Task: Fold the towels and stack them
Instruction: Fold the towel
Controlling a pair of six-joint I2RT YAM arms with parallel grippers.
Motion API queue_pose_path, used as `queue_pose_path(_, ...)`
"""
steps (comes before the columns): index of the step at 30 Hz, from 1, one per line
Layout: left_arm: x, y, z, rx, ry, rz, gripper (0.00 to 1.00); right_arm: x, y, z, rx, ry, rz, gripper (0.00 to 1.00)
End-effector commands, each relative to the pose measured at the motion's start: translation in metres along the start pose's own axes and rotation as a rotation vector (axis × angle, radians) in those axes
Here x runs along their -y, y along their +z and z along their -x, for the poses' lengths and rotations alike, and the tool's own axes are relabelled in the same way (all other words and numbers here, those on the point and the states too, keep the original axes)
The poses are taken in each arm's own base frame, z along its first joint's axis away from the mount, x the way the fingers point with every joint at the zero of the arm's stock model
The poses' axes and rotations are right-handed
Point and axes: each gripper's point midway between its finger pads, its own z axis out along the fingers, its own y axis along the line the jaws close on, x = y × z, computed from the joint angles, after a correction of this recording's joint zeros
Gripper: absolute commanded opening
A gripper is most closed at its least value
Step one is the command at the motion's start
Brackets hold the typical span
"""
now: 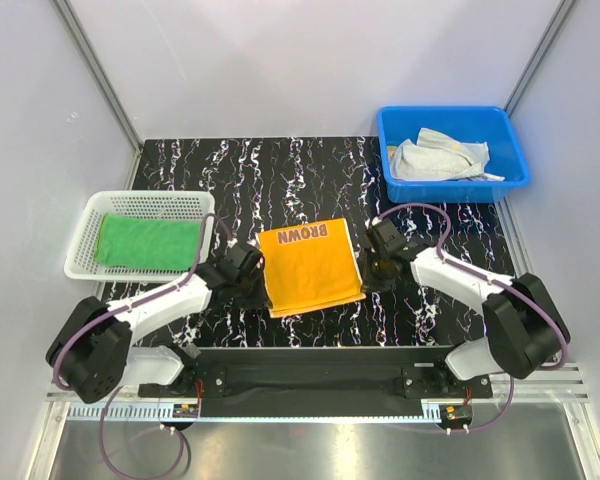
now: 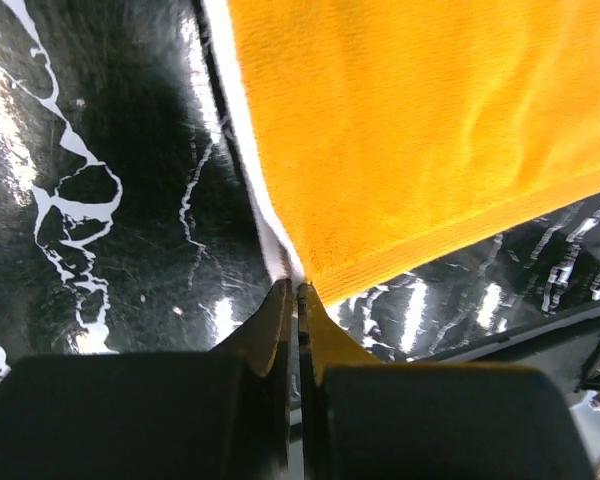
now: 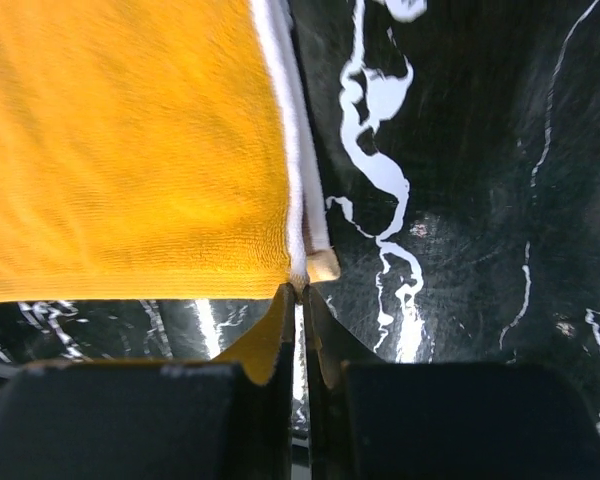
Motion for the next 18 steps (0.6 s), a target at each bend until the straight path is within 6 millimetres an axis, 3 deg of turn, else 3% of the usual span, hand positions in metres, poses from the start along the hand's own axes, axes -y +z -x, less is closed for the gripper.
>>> queue_pose_path(1,0.030,-0.024,0.019,0.067,0.000,-0.077,0.00,-0.010,-0.034,0.031,0.108,-0.023,-0.006,0.00)
queue_pose_path(4,0.038,-0.020,0.008,0.072,-0.005,-0.133,0.00,-0.001,-0.025,0.019,0.094,-0.022,-0.016,0.00)
queue_pose_path(5,0.032,-0.012,-0.008,0.025,-0.002,-0.141,0.00,0.001,-0.017,0.018,0.096,-0.017,-0.018,0.00)
queue_pose_path(6,0.031,-0.009,-0.013,0.011,-0.003,-0.145,0.00,0.007,-0.010,0.007,0.069,-0.003,-0.027,0.00)
queue_pose_path(9,0.024,0.001,-0.022,0.000,0.007,-0.121,0.00,0.011,-0.001,-0.001,0.064,0.019,-0.020,0.00)
queue_pose_path(18,0.006,0.017,-0.042,-0.035,-0.013,-0.091,0.00,0.023,0.010,-0.004,0.061,0.025,-0.078,0.00)
